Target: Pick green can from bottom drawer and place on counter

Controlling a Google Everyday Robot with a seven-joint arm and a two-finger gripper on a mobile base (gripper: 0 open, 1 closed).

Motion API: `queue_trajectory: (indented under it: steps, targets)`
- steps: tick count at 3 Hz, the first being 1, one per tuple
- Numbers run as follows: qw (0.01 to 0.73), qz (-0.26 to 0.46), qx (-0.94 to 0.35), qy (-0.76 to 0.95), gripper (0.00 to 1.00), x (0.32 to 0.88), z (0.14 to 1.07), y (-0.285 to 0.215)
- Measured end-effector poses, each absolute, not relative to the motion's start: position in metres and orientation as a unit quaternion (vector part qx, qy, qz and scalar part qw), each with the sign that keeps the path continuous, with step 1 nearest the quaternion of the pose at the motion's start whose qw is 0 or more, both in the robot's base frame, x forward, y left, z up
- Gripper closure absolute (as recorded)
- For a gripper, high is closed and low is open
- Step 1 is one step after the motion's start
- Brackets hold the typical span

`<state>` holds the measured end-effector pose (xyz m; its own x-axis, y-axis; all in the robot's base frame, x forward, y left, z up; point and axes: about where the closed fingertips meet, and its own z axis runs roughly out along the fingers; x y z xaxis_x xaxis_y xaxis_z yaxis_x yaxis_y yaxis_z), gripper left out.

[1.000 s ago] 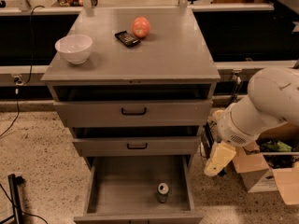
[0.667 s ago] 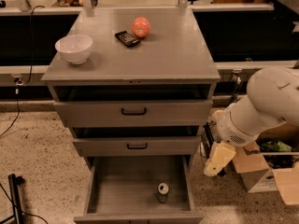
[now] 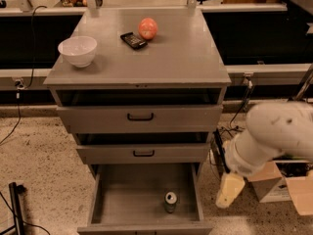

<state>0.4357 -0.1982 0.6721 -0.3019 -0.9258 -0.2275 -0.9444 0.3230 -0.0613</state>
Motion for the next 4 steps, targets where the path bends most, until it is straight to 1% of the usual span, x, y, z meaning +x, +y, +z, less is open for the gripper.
queue_trajectory:
  steps: [1,2,3,4]
  targets:
    - [0.129,0.07,-0.58,0.801,0.0,0.408,0.593,-0.201]
    - [0.158,0.08,-0.569,0.803,0.0,0.417,0.564,-0.198]
    - [0.146,0.072,-0.585,0.794,0.0,0.418,0.561,-0.193]
    - [0.195,0.112,-0.589,0.776,0.0,0.439,0.551,-0.163]
